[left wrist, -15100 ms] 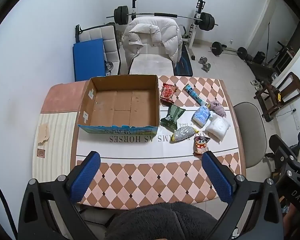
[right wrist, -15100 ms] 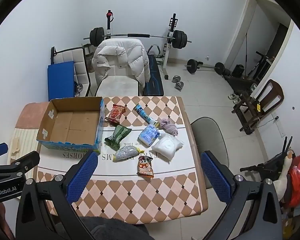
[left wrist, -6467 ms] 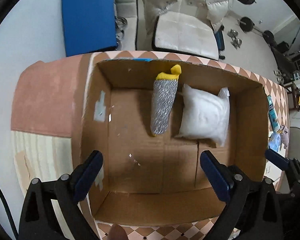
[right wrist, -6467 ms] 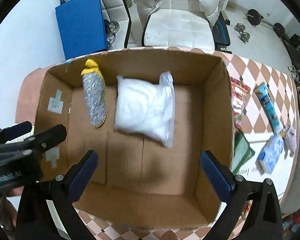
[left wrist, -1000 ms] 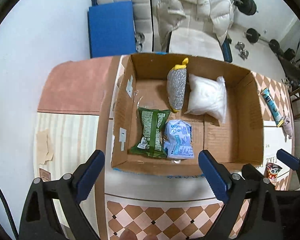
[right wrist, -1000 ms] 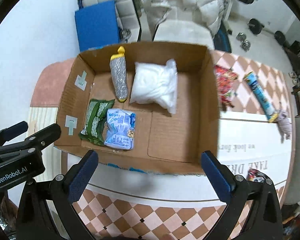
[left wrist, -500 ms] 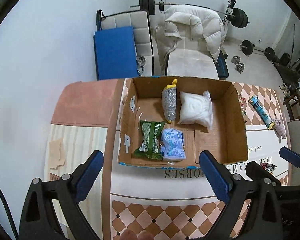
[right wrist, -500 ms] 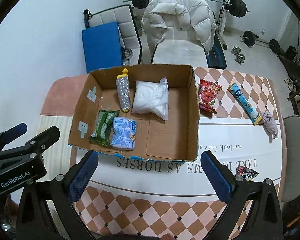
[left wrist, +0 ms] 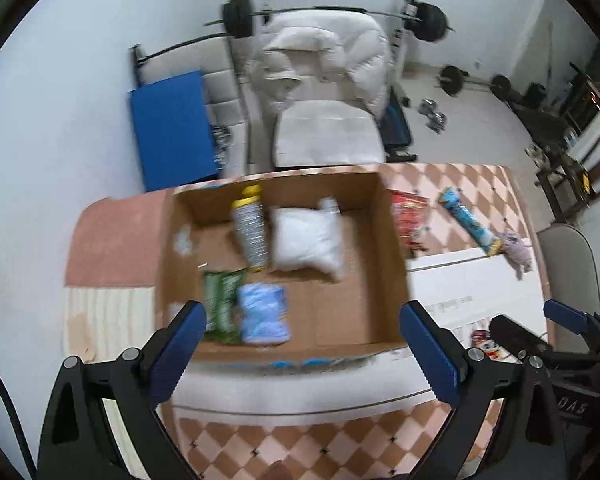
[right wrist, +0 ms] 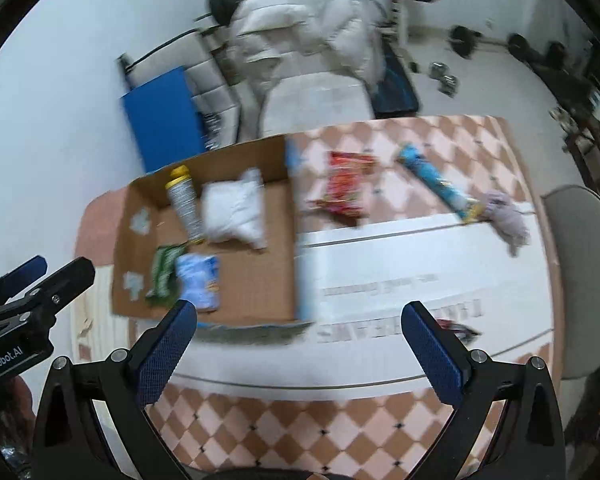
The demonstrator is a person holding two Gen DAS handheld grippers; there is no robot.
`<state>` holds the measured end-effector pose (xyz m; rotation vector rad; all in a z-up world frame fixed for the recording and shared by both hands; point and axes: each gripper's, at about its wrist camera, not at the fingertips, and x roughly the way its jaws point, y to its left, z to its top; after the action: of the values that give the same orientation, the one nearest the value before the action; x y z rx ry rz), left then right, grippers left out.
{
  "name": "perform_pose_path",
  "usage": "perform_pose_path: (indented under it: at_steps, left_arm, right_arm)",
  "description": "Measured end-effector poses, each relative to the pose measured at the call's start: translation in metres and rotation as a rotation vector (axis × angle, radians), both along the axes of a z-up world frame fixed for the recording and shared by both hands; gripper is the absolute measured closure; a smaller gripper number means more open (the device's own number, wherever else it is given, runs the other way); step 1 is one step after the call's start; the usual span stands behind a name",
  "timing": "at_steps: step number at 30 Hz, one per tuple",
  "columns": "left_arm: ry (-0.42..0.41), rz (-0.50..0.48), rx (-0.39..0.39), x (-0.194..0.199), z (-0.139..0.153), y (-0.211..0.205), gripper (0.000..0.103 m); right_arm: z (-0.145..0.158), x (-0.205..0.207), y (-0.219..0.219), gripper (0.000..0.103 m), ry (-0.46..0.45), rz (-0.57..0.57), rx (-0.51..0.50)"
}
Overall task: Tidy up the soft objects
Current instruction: 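Grasp the red snack bag with the left tool while the right tool grasps the lilac towel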
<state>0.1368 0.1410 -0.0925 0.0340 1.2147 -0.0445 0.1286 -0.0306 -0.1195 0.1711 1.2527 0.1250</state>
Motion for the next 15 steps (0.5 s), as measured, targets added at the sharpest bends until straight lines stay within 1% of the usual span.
perform_pose_path:
  at_steps: [3,6,9,11,13,15]
  left_arm:
    - [0.052,-0.085,-0.002,0.032,-0.015,-0.047,0.004]
    - [0.120,-0.163,0.014,0.069,-0.040,-0.098,0.004]
    - [0.192,-0.230,0.064,0.106,-0.072,-0.145,0.004]
    - [0.257,-0.268,0.102,0.130,-0.100,-0.174,0.004]
    - [0.316,-0.291,0.127,0.147,-0.128,-0.195,0.004]
    - [0.359,-0.313,0.171,0.161,-0.155,-0.212,0.004]
  right_arm:
    - [-0.007,0.016,-0.055,0.000,0.023,-0.092,-0.020]
    - [-0.024,0.037,-0.111,0.000,0.070,-0.182,-0.032]
    - [-0.048,0.062,-0.164,0.000,0.119,-0.247,-0.059]
    - [-0.064,0.079,-0.192,0.000,0.148,-0.279,-0.075]
    - [-0.082,0.096,-0.217,0.000,0.176,-0.300,-0.097]
    - [-0.102,0.113,-0.236,0.000,0.207,-0.306,-0.112]
